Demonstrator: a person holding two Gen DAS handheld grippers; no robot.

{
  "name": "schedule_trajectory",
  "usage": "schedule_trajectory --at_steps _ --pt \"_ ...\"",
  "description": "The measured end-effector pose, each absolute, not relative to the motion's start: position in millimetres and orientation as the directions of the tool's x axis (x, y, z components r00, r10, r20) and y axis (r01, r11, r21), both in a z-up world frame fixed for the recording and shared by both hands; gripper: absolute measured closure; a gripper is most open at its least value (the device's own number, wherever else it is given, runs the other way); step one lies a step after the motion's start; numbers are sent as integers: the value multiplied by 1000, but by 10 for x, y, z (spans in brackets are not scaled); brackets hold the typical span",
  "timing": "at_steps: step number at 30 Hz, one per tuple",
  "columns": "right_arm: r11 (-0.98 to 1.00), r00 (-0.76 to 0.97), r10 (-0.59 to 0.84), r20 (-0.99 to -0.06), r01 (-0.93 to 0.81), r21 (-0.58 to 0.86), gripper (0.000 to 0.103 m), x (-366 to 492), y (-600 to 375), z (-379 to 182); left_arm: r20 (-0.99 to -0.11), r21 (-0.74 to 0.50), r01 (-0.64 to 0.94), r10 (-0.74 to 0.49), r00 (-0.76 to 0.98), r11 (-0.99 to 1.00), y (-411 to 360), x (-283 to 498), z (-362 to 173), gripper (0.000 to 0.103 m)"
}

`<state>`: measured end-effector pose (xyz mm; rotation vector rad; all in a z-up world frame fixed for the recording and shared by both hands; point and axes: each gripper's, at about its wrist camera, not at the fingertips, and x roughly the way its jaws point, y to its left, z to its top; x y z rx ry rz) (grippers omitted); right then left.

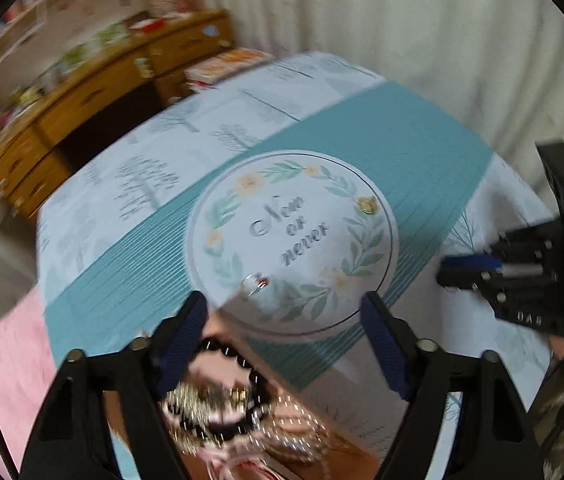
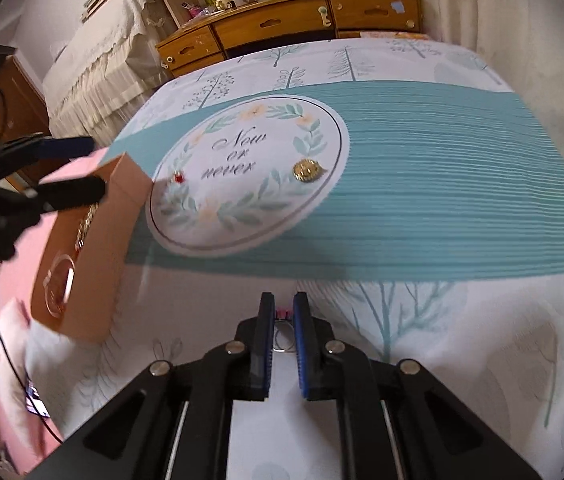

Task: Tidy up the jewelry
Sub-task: 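Close the right tool on the pink-gem ring while the left tool grasps the red-gem item on the plate, then carry the red-gem item into the box with the left tool while the right tool drops the ring inside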

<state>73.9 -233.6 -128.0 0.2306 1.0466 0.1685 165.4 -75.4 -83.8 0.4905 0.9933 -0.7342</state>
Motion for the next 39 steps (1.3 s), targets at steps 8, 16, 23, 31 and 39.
schedule_trajectory --at_steps 8,16,23,31,39 --pt "954 497 282 -821 -53 296 94 906 -2312 -1199 -940 67 858 -257 226 508 -1012 1864 -1177 64" --pt "942 495 316 -810 -65 328 94 922 -2357 -1217 -962 64 869 -203 185 491 -1074 2002 -1375 69" --pt "934 495 340 -799 -84 346 94 930 -2364 -1215 -970 9 841 -200 139 541 -1059 2134 -1463 84" --pt "924 491 360 -793 -71 375 94 929 -2441 -1263 -969 -10 786 -200 145 618 -1003 2302 -1459 97" --pt "910 509 386 -769 -74 407 94 914 -2481 -1119 -952 -111 662 -271 144 741 -799 2387 -1229 98"
